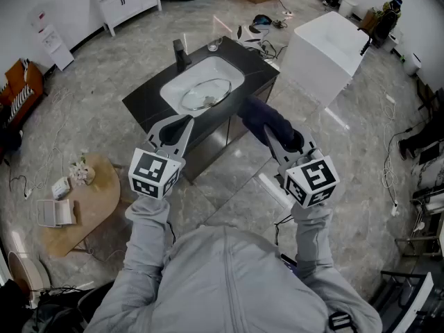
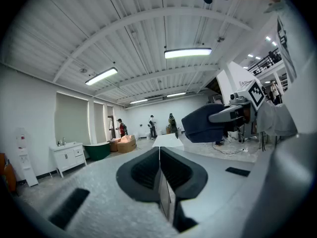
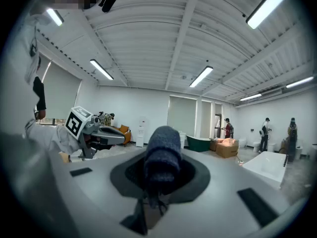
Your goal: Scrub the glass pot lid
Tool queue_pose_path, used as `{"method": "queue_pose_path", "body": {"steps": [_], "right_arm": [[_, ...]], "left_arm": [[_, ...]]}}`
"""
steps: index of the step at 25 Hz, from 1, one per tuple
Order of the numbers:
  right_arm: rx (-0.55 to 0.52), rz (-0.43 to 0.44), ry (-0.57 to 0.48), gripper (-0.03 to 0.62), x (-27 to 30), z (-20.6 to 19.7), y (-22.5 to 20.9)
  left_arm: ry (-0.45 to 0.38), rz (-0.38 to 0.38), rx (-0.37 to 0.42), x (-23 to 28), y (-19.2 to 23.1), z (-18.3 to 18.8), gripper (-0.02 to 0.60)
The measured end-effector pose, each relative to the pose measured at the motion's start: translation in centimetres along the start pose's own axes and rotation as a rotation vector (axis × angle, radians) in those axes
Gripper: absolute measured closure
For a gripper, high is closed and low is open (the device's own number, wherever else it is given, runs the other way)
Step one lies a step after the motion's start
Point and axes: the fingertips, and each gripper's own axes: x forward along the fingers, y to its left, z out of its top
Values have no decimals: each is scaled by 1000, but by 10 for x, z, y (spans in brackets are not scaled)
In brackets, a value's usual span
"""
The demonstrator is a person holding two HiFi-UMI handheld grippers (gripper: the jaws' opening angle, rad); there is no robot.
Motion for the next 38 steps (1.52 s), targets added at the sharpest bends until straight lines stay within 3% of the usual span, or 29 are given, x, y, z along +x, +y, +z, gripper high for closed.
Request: {"method": "queue_pose_path", "body": {"steps": [16, 26, 38], "right_arm": [[52, 8, -30, 517, -8, -5, -21], [72, 71, -40, 516, -16, -23, -37], [130, 54, -25, 517, 26, -40, -74]], "left_arm": [[17, 29, -6, 8, -15, -1, 552], [28, 120, -15, 13, -31, 0, 553], [56, 156, -38, 50, 2, -23, 552]]}}
